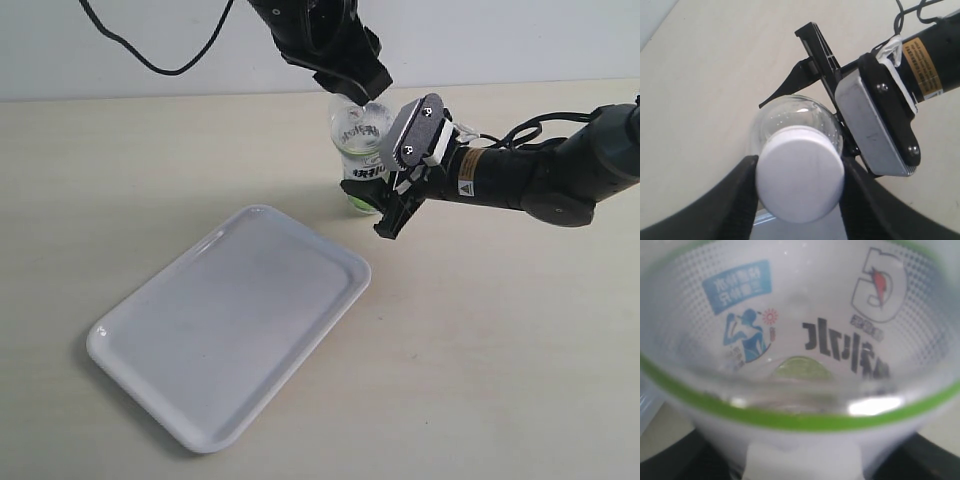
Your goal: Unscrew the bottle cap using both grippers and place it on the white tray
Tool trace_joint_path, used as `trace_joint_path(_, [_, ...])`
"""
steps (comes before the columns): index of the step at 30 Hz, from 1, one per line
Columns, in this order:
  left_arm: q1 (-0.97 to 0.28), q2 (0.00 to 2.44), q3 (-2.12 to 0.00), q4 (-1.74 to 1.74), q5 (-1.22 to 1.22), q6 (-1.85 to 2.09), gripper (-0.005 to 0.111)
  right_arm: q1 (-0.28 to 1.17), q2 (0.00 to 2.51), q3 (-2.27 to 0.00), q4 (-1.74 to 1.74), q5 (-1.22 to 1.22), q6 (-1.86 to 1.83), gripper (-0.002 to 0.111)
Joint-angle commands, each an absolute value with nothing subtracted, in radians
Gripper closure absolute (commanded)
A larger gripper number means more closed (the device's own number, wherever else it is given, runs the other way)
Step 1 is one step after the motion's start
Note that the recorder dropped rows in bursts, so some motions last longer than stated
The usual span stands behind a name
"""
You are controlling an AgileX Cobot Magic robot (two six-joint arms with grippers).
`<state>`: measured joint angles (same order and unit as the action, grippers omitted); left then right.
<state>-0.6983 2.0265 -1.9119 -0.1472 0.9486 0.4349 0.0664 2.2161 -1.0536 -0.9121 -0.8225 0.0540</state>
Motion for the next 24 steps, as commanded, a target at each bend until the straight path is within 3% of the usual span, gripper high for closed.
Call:
trace_joint_path(1, [-0.697,1.998,-1.922,-0.162,0.924,0.455,0.099,0.064,2.212,-1.054,-0.897,-0.759,0.056,0.108])
trace_joint_path(10, [-0.697,1.998,-1.922,-0.162,0.911,0.467,0.049,0.064,2.212,-1.054,-0.897,-0.756,0.056,0.108])
trace_joint_path(24, [-0.697,1.989,-1.922,-0.162,0.903,0.517,0.046,0.064,2.212,-1.054,-0.897,-0.756,0.056,0.108])
